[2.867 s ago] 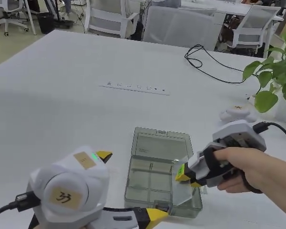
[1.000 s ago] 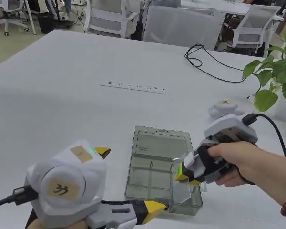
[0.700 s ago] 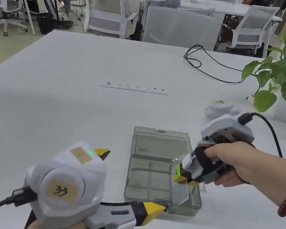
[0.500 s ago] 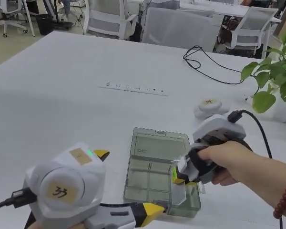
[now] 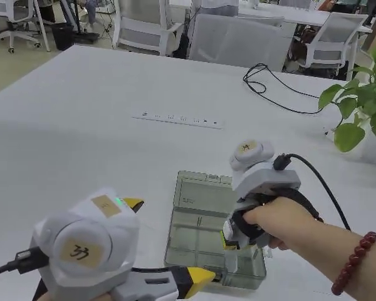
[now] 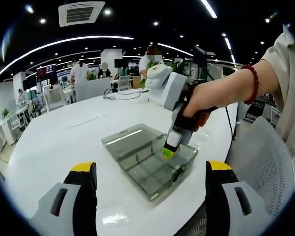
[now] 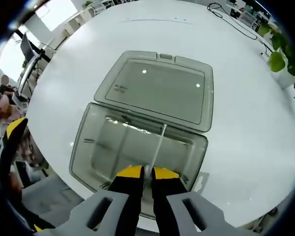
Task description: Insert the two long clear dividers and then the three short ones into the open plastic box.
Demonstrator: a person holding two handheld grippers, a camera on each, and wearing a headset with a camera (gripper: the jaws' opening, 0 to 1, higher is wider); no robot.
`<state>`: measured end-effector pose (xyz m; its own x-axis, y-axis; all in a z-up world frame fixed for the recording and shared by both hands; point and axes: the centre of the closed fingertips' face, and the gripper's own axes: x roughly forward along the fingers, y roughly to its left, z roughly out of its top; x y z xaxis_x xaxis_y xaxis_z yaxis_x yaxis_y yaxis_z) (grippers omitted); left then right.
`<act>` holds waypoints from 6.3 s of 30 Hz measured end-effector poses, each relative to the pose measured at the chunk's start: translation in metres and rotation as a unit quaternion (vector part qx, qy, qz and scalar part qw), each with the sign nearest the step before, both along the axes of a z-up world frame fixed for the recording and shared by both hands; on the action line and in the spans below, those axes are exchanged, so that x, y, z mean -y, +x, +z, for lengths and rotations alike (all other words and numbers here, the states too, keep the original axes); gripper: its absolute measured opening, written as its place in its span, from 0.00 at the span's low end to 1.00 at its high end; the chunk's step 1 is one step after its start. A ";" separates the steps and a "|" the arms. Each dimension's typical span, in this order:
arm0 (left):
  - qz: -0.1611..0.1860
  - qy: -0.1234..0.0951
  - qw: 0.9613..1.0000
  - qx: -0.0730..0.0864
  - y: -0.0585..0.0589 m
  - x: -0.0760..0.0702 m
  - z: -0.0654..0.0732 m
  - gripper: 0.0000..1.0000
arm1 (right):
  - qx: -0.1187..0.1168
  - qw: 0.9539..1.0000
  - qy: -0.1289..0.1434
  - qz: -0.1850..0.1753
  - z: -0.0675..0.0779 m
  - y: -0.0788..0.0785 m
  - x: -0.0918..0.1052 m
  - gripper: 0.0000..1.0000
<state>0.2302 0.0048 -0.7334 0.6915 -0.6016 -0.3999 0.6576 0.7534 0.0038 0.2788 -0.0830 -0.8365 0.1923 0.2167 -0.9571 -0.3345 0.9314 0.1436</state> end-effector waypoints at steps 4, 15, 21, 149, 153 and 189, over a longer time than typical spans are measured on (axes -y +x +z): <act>0.003 0.003 1.000 -0.001 -0.001 -0.003 -0.001 0.93 | 0.000 1.000 0.000 -0.003 -0.004 0.000 0.001 0.07; 0.013 0.007 1.000 0.002 -0.002 -0.010 0.004 0.93 | 0.009 0.999 0.047 -0.019 -0.003 0.002 -0.002 0.11; 0.019 0.012 1.000 -0.002 -0.002 -0.016 0.003 0.92 | 0.027 0.995 0.088 -0.034 0.003 0.003 -0.002 0.13; 0.115 0.170 0.944 -0.257 0.013 -0.093 -0.117 0.41 | 0.344 0.910 0.176 0.150 0.083 -0.052 0.041 0.71; 0.114 0.180 0.939 -0.271 0.013 -0.092 -0.118 0.39 | 0.342 0.912 0.172 0.144 0.081 -0.051 0.043 0.70; 0.196 0.063 0.942 -0.267 0.005 -0.086 -0.093 0.30 | 0.337 0.910 0.234 0.068 0.097 -0.045 0.025 0.60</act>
<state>0.2348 0.0906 -0.8262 0.5311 -0.2671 -0.8041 0.2636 0.9540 -0.1428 0.2334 -0.1077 -0.7399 0.6412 0.6361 -0.4292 -0.6014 0.7640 0.2338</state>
